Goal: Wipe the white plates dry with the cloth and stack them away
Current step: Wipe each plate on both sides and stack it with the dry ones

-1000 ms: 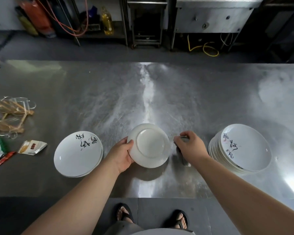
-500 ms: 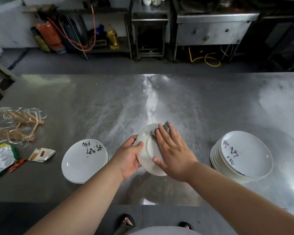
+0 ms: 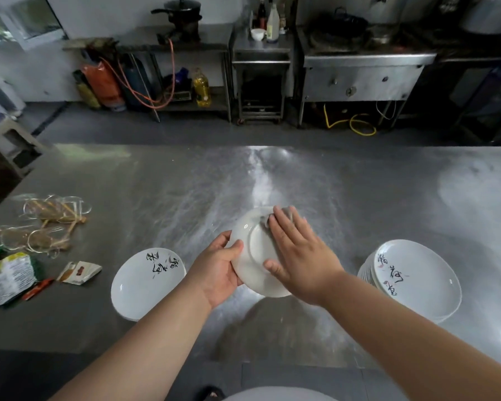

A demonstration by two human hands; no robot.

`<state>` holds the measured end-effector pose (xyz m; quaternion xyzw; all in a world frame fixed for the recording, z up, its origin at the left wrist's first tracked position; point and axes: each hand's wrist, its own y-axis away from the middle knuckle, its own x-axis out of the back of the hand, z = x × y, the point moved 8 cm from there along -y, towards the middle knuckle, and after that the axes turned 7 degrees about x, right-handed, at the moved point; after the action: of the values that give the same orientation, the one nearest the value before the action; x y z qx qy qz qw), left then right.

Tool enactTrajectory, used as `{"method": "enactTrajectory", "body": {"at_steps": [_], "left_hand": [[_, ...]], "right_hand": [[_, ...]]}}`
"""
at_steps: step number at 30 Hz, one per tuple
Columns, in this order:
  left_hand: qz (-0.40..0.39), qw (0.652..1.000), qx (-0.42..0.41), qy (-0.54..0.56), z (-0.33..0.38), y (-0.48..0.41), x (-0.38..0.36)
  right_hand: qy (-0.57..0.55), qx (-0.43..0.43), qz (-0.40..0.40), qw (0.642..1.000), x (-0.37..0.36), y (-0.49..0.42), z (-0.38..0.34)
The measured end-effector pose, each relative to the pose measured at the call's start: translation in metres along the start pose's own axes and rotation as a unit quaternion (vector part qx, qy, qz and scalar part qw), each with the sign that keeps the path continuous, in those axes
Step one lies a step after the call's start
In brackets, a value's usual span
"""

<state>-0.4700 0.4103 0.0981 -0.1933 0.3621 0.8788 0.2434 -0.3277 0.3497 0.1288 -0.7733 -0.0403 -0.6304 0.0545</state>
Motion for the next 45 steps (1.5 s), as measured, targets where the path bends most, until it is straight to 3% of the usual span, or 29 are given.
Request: {"method": "enactTrajectory", "body": {"at_steps": [2,6,8,13,20,26,30,33,37,42,45], "left_hand": [[0.005,1.000,-0.012,0.009,0.005,0.000,-0.005],[0.002,0.999,-0.020,0.030,0.015,0.000,-0.006],[-0.011,1.000,-0.012,0.025,0.016,0.003,-0.004],[-0.019,0.999,-0.025,0.018,0.021,0.009,-0.011],[-0.011,0.996,-0.045,0.070,0.033,0.013,-0.014],[-0.007,0.996,-0.064,0.063,0.038,0.017,-0.021],[-0.004,0.994,-0.070,0.082,0.043,0.019,-0.026],[-0.014,0.997,-0.066,0.045,0.044,0.023,-0.024],[-0.071,0.993,-0.057,-0.073,0.041,0.033,-0.041],[-0.093,0.987,-0.076,-0.109,0.047,0.042,-0.058],[-0.078,0.988,-0.082,-0.102,0.050,0.043,-0.048]], "right_hand": [[-0.005,-0.005,0.012,1.000,0.007,0.001,-0.007],[-0.031,0.112,0.008,0.993,0.001,0.023,-0.042],[-0.011,0.131,0.013,0.991,0.006,0.023,-0.036],[0.037,0.035,0.029,0.998,0.041,0.000,0.001],[0.018,0.140,0.078,0.987,0.022,0.039,-0.047],[-0.037,0.006,0.169,0.985,0.048,0.029,0.006],[-0.052,0.045,0.174,0.982,0.038,0.046,-0.030],[-0.025,0.082,0.155,0.984,0.039,0.047,-0.028],[-0.058,0.027,0.154,0.986,0.077,0.014,-0.002],[0.020,0.171,0.185,0.968,0.110,-0.013,-0.045],[-0.008,0.076,0.203,0.976,0.109,-0.005,-0.014]]}}
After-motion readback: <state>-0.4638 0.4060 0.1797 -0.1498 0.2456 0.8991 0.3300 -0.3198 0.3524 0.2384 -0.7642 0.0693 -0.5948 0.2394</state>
